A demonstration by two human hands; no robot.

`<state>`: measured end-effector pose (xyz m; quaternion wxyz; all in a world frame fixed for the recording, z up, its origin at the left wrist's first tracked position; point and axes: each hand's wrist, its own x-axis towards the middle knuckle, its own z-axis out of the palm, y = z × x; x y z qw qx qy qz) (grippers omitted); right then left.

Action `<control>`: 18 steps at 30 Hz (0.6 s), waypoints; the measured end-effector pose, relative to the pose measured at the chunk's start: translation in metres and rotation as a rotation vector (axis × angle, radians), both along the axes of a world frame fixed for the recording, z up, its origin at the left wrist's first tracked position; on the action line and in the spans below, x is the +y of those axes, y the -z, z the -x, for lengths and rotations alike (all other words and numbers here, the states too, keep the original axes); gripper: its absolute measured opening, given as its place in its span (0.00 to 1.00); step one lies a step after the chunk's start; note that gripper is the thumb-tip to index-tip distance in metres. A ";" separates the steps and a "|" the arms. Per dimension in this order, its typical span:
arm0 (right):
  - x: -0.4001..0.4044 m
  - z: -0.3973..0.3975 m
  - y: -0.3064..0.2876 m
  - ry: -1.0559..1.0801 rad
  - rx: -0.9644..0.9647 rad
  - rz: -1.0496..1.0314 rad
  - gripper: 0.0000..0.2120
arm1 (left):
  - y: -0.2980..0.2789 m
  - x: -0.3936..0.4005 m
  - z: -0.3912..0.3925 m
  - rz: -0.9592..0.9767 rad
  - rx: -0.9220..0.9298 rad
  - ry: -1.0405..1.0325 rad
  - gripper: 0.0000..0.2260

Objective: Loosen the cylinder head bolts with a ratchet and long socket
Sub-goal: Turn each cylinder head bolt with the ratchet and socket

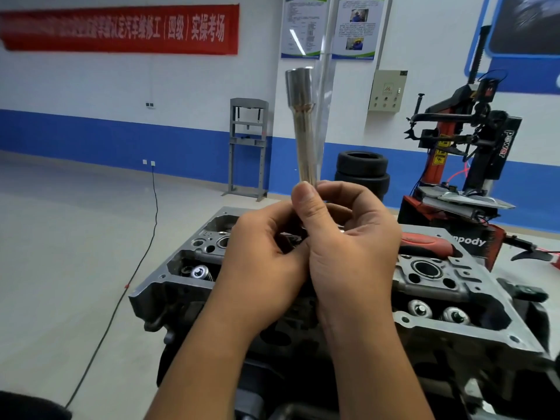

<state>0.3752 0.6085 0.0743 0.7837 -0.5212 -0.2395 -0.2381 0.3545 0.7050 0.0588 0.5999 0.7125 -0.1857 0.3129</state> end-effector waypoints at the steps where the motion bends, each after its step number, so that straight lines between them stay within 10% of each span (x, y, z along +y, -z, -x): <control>1: 0.000 -0.001 0.000 0.001 -0.005 0.019 0.08 | -0.001 0.002 0.002 -0.022 0.001 0.049 0.09; 18: 0.002 -0.002 -0.002 -0.020 -0.009 -0.055 0.06 | -0.003 -0.003 0.001 -0.054 -0.013 0.060 0.09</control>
